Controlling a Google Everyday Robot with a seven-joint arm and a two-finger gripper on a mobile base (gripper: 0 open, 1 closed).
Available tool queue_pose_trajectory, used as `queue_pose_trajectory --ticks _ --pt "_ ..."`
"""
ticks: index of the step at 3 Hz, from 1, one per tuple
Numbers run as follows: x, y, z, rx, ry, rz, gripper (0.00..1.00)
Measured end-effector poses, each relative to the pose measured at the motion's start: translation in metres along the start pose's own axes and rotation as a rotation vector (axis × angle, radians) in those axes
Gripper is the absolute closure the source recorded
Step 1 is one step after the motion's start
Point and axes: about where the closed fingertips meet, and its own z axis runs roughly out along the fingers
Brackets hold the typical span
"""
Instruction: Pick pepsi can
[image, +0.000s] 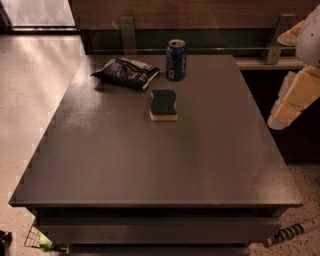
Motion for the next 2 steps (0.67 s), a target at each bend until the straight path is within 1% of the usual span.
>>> queue_pose_trajectory --ticks 1,2 --pt "0.003 -0.05 0.025 0.075 -0.14 0.137 0.0" --pt "-0.008 -0.102 0.045 0.15 -0.345 0.26 0.0"
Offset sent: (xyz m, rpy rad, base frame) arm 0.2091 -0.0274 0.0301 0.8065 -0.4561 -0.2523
